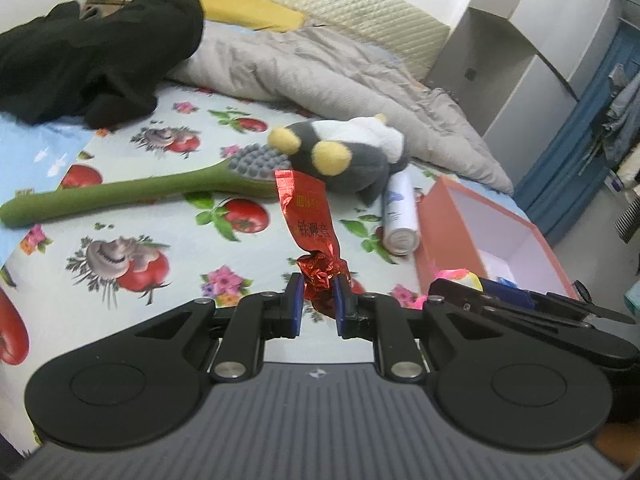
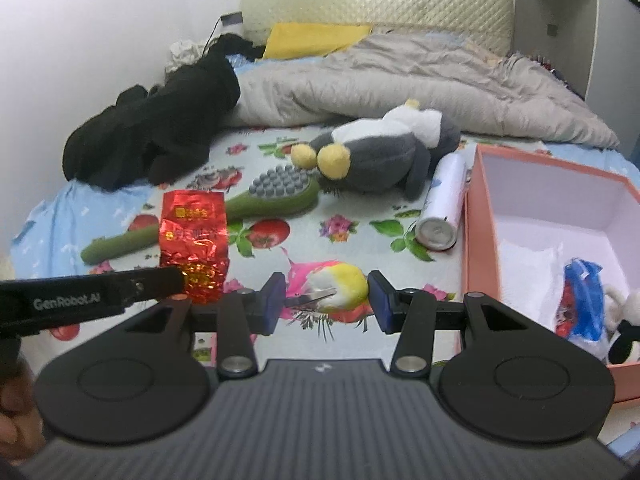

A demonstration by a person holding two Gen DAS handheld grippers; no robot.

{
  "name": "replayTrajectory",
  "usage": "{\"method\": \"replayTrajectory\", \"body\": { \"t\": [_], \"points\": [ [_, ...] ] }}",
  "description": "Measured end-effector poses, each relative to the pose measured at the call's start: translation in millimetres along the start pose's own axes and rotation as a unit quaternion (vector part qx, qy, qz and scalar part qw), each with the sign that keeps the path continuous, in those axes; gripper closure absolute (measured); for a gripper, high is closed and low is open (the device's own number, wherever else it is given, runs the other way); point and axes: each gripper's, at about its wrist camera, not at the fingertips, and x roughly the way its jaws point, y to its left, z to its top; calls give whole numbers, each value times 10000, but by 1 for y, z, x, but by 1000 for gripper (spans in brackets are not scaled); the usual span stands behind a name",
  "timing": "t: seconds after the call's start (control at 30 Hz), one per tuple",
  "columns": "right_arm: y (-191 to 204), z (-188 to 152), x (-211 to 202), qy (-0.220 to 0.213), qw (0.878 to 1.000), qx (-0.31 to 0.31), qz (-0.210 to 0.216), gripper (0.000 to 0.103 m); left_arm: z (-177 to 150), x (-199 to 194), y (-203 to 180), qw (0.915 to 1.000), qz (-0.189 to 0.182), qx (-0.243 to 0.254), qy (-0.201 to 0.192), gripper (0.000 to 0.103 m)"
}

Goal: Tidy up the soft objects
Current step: 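Lift the red packet with the left gripper while the right lifts the ball toy toward the box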

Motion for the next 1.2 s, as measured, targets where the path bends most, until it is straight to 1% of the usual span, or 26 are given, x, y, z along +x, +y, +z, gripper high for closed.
{"method": "replayTrajectory", "body": {
  "t": [0.17, 0.3, 0.5, 0.6, 0.77, 0.9, 1.0, 1.2],
  "points": [
    [-9, 4, -22, -164, 9998, 108, -57, 55, 5, -9, -27, 9996, -198, 184, -41, 85],
    [-18, 5, -42, -359, 9988, -59, -317, 55, 7, -15, -53, 9987, -362, 359, -73, 85],
    [-50, 4, -67, -428, 9980, 224, -409, 55, 11, -18, -97, 9963, -620, 586, -85, 85],
    [-66, 3, -82, -515, 9967, 279, -567, 55, 11, -18, -122, 9941, -789, 747, -68, 85],
    [-93, -3, -108, -572, 9941, 470, -791, 55, 2, -18, -162, 9890, -1046, 1039, 101, 84],
    [-114, -12, -125, -517, 9915, 612, -1028, 55, -11, -13, -181, 9868, -1187, 1044, 357, 84],
    [-128, -17, -130, -430, 9903, 749, -1092, 55, -17, -10, -195, 9849, -1202, 1164, 451, 84],
    [-147, -23, -133, -345, 9897, 856, -1096, 55, -13, 1, -219, 9821, -1245, 1308, 541, 84]
  ]
}}
